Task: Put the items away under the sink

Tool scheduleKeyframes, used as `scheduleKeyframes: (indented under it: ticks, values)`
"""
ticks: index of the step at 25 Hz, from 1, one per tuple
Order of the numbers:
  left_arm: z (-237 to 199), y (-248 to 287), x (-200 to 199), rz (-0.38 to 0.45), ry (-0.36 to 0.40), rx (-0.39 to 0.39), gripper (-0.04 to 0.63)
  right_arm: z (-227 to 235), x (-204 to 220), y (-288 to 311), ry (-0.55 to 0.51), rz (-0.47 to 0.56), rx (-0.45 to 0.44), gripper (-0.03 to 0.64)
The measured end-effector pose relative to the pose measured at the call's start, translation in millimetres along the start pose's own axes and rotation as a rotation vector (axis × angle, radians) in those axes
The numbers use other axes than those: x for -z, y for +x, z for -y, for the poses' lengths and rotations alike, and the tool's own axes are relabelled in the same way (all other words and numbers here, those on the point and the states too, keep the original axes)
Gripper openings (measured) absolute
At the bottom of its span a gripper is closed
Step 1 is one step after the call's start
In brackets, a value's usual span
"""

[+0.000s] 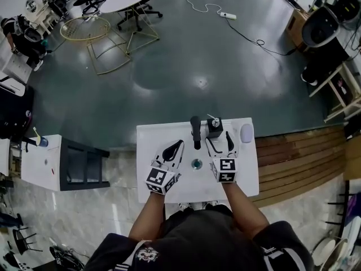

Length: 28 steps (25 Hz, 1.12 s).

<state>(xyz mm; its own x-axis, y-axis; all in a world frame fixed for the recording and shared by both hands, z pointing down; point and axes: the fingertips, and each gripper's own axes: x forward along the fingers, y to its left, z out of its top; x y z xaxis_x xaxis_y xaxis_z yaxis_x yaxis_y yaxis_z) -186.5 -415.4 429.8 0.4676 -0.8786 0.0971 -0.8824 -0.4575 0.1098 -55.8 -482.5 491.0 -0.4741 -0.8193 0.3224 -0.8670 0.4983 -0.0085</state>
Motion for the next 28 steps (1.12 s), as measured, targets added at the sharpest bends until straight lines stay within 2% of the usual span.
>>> scheduleKeyframes:
  ticks: [4,20,22,24,28]
  values:
    - [-6.6,0.7,6.3,-0.016,-0.006,-0.006,0.0,5.3,12.8,21.4,-0.014,-0.041,0.033,0.379]
    - [-18.7,-3.4,17.0,-0.033,-0.015,-0.032,0.0,10.9,32.7,65.7,-0.005,-0.133,0.076,0.379]
    - [-18.6,-6.8,19.5,-0.038,-0.016,-0.035,0.0,9.8,35.3,68.1,-0.007,-0.137,0.082,0.377]
    - [-18.7,-10.9,22.0,-0.044,-0.017,-0.044,0.0,9.5,37.1,68.4,-0.004,-0.14,0.085,0.339]
    - [-20.1,-18.5,25.7,-0.052,-0.017,-0.057,0.0,13.8,45.3,69.2,-0.016,-0.142,0.098,0.331]
